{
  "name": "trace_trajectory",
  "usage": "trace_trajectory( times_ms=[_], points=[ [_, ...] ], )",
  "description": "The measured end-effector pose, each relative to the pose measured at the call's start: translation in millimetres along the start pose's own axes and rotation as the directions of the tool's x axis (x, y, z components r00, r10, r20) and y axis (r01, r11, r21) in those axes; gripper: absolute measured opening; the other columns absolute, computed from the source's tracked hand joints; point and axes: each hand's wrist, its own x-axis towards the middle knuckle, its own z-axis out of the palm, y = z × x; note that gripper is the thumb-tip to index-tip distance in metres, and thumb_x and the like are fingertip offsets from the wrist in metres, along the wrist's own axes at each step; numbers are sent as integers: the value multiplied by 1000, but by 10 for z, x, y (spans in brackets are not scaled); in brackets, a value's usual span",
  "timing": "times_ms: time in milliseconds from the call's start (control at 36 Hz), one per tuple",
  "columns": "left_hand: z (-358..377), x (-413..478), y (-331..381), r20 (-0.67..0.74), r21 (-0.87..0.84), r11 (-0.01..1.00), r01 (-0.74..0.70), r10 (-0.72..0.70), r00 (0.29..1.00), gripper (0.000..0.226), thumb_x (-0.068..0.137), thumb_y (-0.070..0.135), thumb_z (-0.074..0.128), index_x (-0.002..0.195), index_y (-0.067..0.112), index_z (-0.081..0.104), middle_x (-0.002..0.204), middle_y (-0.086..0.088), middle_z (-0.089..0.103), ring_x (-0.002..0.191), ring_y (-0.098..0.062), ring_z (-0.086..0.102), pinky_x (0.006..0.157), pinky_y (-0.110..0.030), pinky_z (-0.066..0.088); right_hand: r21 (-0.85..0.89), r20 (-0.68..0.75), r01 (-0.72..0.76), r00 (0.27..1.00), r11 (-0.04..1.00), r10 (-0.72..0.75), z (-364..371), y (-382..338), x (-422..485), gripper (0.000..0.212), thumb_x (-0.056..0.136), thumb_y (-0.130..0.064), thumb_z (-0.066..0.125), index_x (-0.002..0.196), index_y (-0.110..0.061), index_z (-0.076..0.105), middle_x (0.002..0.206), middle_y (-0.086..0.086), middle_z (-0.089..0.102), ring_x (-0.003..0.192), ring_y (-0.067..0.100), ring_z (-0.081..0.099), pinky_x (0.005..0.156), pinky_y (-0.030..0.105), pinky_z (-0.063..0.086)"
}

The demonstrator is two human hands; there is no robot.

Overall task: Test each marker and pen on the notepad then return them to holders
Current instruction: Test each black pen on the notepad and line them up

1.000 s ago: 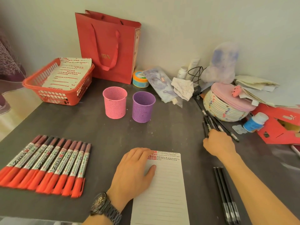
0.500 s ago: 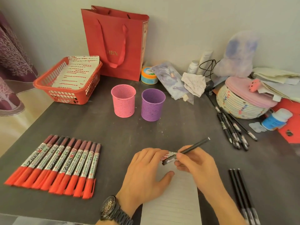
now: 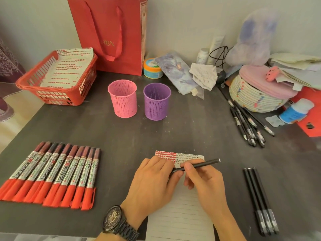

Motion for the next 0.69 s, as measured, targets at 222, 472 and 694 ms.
trace_trajectory(
  times_ms=[222, 472, 694],
  points=[
    [-17, 5, -18, -17, -18, 999, -49, 48, 999, 47, 100, 49, 44, 59, 27, 34, 60, 17, 34, 65, -5, 27, 62, -27, 22, 32, 50, 21, 998, 999, -23, 21, -23, 3, 15, 86, -27, 65, 79, -18, 75, 66, 9, 69, 54, 14, 60, 53, 23, 49],
    [8, 7, 31, -41, -48, 999, 0, -2, 999, 55, 97, 50, 47, 50, 22, 38, 48, 11, 43, 59, -9, 32, 59, -31, 32, 74, 28, -3, 1000, 997, 1, 34, -10, 19, 20, 87, -29, 66, 77, -15, 75, 65, 6, 66, 54, 16, 57, 52, 23, 48],
    [-11, -13, 13, -68, -93, 992, 88, -95, 993, 60, 94, 58, 50, 49, 22, 32, 48, 13, 34, 61, -9, 34, 62, -28, 33, 176, -24, -54, 998, 983, 59, -15, -31, 102, 28, 87, -40, 63, 74, -16, 71, 69, 6, 64, 51, 18, 52, 51, 25, 46]
  ],
)
